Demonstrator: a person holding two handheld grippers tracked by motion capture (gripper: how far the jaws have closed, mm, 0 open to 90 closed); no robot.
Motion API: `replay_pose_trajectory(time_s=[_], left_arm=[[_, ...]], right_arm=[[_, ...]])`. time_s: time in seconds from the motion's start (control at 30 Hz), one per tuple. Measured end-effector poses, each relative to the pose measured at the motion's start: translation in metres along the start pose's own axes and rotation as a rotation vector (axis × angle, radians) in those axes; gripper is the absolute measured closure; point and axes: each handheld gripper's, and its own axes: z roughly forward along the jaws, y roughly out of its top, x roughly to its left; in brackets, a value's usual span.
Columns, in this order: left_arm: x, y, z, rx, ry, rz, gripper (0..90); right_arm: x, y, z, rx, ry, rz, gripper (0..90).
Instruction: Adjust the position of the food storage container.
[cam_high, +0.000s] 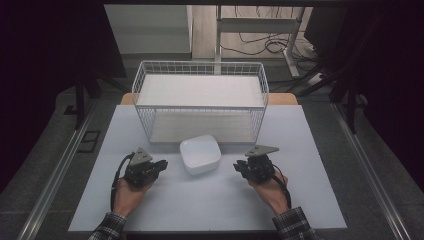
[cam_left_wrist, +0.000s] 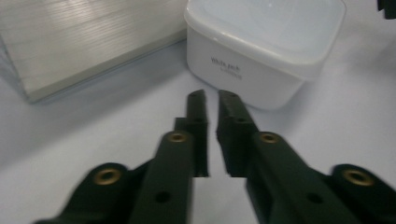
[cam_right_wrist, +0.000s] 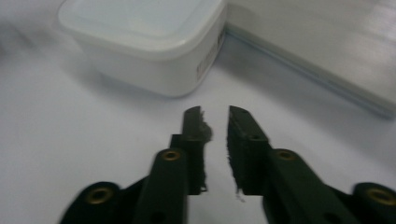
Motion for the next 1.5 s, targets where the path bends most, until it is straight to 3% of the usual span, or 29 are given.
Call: replay_pose_trajectory(time_s=[0.07,0.23,0.47,0.53,0.67,0.77,1.0,1.23,1.4,1.5], left_arm=[[0.002,0.004,0.007,-0.001,0.001,0.006,89.7],[0.005,0.014,0.024,-0.001,0.024,0.005,89.8],[0.01,0.019,0.05,-0.001,0.056,-0.023,89.8],[0.011,0.021,0.058,-0.009,0.056,-0.042,89.8],[0.012,0.025,0.063,-0.008,0.039,-0.041,89.8],[0.009,0.026,0.064,-0.005,0.031,-0.055,89.8],[-0.001,0.023,0.065,0.02,0.018,-0.038,89.8],[-0.016,0.021,0.062,0.035,-0.014,-0.015,89.9],[-0.027,0.018,0.056,0.054,-0.034,0.012,89.9],[-0.033,0.016,0.051,0.069,-0.037,0.035,89.9]], right_arm=[[-0.001,0.007,0.008,-0.007,0.003,-0.008,88.9],[-0.006,0.024,0.031,-0.02,-0.006,0.011,89.3],[-0.012,0.035,0.048,-0.035,-0.008,0.024,89.3],[-0.016,0.04,0.058,-0.023,-0.014,0.026,89.3],[-0.016,0.044,0.067,-0.015,-0.003,0.03,89.2],[-0.012,0.044,0.075,0.008,-0.007,0.003,89.2],[-0.013,0.037,0.071,0.014,0.007,0.031,89.2],[-0.006,0.025,0.052,0.022,-0.015,0.029,89.2],[-0.002,0.014,0.041,0.019,0.002,0.061,89.3],[0.003,0.01,0.035,0.03,-0.004,0.043,89.3]])
